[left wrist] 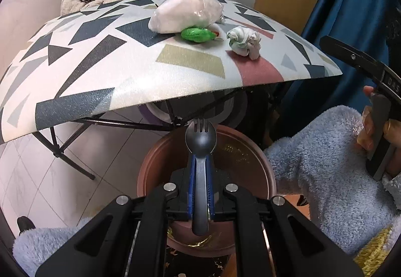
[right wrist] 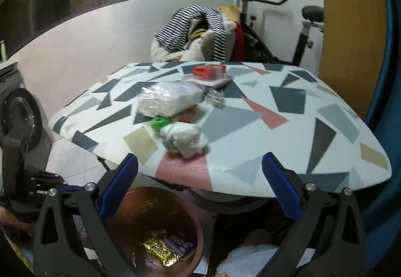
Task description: Collect trash
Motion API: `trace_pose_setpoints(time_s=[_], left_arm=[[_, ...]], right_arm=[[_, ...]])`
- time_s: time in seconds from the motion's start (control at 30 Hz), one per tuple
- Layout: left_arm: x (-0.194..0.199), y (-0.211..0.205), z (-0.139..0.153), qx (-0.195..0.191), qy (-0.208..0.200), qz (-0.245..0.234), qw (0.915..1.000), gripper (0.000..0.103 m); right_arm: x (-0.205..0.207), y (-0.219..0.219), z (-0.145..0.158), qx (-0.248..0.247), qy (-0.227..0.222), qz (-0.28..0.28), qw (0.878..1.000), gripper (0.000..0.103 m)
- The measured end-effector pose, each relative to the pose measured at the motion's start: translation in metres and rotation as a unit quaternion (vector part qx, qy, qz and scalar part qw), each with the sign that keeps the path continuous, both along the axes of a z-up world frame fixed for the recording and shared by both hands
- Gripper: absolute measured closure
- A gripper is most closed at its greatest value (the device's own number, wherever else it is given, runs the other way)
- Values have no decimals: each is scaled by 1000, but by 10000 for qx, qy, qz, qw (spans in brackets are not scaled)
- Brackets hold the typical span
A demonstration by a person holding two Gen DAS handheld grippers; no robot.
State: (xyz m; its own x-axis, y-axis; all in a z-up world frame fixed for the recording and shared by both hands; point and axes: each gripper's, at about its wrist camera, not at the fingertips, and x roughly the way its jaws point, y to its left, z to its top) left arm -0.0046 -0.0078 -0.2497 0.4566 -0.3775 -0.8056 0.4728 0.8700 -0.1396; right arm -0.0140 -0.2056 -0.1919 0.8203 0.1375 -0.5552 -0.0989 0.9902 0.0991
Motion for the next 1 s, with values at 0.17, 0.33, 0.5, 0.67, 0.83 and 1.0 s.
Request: trace_pose_setpoints(time_s=[0.17,0.33,0.5,0.67,0.83,1.0], left_arm=[[3,-1,-4,29,50,43,10000,94],[4,-3,-5,46,78,32,10000,77],[3,5,2,21,-168,289,9994,35],[5,17,8,-81,-285,601,9978,13],[4,24,13,-120,-422,772,9961,6],[4,28,19,-58,-612,954,9935,6]], right_arm=[[2,4,-6,-52,84,20,9999,6],[2,11,-10,-197,123,93,9997,6],[2,11,-10,-176,129,69,9997,6],[3,9,-12,-130,173,14,9998,6],[4,9,-12,-158,195,12,9997,6],[4,10,-12,-165,206,14,9997,6]])
